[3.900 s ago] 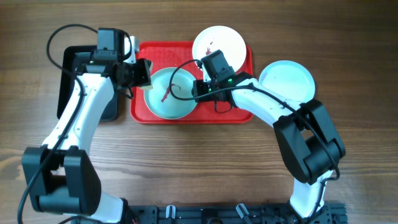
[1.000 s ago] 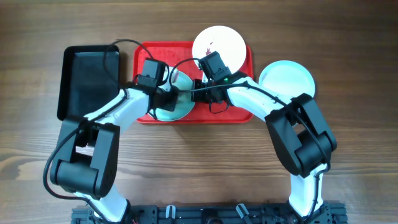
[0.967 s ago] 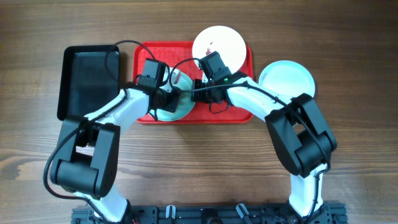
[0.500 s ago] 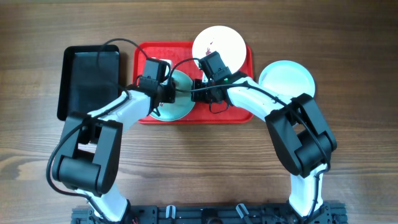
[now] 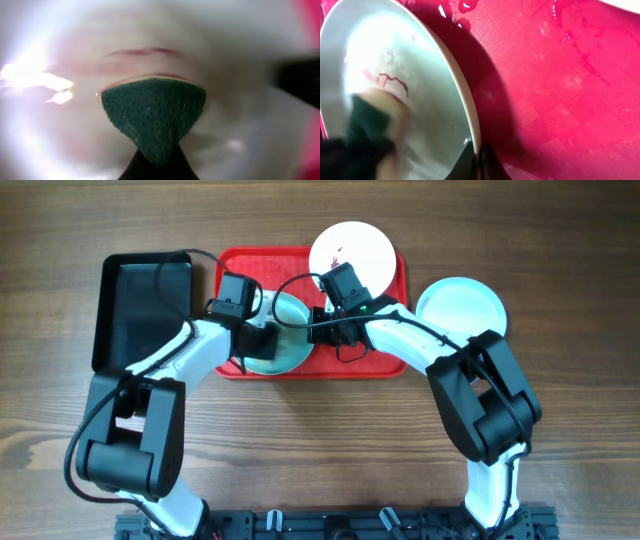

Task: Clean dirty plates on tray and stack at the side

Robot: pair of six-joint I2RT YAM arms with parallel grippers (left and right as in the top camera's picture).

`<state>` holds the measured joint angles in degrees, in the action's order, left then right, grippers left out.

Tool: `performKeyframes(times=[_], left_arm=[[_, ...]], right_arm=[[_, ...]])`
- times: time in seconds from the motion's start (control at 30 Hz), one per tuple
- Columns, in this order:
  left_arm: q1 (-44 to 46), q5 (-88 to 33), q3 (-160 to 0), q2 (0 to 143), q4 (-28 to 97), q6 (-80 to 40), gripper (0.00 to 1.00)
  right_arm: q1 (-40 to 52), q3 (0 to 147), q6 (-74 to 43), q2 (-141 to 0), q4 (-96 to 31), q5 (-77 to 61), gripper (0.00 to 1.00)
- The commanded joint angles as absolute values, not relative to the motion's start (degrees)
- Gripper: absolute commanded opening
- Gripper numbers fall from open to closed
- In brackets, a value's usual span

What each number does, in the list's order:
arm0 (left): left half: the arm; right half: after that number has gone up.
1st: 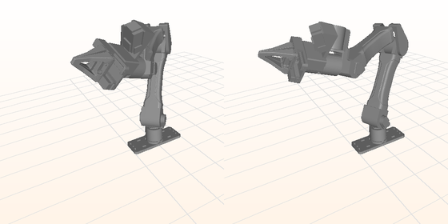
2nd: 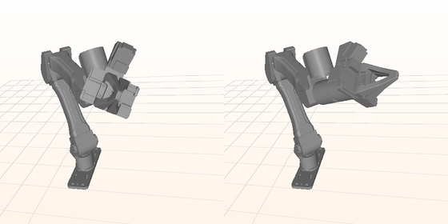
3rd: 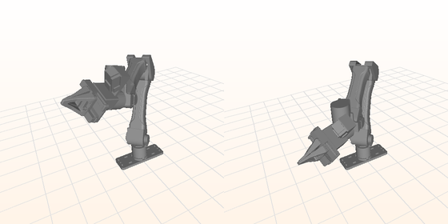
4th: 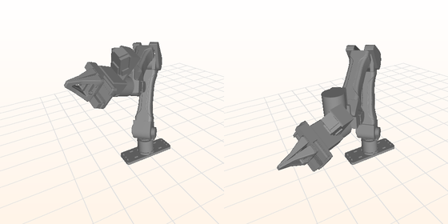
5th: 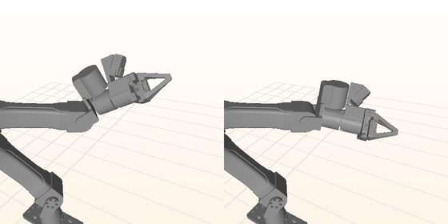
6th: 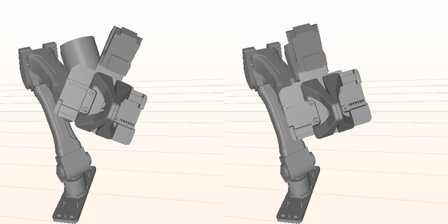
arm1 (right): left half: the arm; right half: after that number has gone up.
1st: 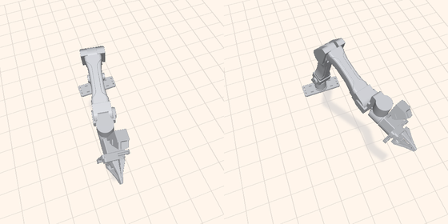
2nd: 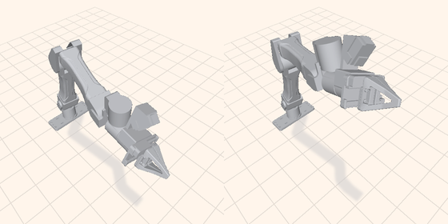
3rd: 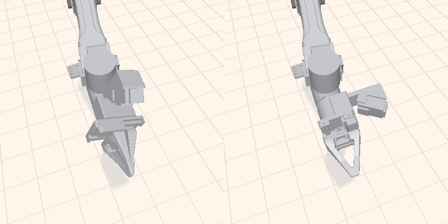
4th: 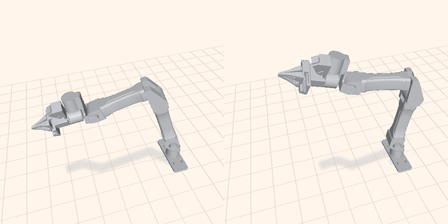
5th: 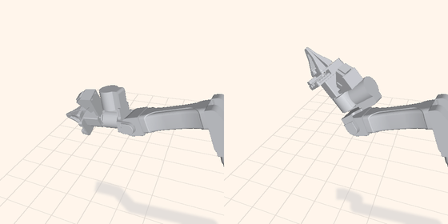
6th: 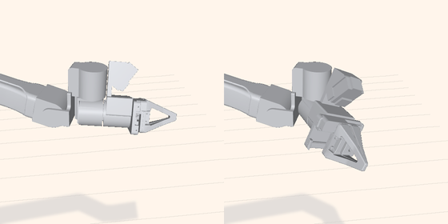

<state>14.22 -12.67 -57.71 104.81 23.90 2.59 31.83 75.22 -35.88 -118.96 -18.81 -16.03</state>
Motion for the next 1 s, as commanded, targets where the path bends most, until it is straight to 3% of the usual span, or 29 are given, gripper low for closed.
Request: performKeyframes(times=[0.0, 0.23, 0.4, 0.57, 0.67, 0.87, 0.97], left_arm=[[15.2, -20.3, -53.4, 110.3, 21.8, 6.2, 0.04], [15.2, 4.7, -53.4, 110.3, 12.8, -5.1, 0.04], [15.2, 15.6, -53.4, 110.3, 15.0, -12.8, 0.04], [15.2, 15.4, -53.4, 110.3, 24.3, -17.7, 0.04], [15.2, 8.6, -53.4, 110.3, 26.7, -15.4, 0.04], [15.2, -15.2, -53.4, 110.3, 20.2, 0.1, 0.04], [15.5, -13.6, -53.4, 110.3, 16.0, -0.3, 0.04]], right_arm=[[32.2, 76.1, -34.5, -120.2, -19.0, -16.8, 0.04], [32.2, 76.1, -34.5, -120.2, -18.9, -16.8, 0.04], [32.2, 76.1, -34.5, -120.2, -18.9, -16.8, 0.04], [32.2, 76.1, -34.5, -120.2, -18.9, -16.8, 0.04], [32.2, 76.1, -34.5, -120.2, -18.9, -16.8, 0.04], [32.2, 76.1, -34.5, -120.2, -18.9, -16.8, 0.04], [32.2, 76.1, -34.5, -120.2, -18.9, -16.8, 0.04]])
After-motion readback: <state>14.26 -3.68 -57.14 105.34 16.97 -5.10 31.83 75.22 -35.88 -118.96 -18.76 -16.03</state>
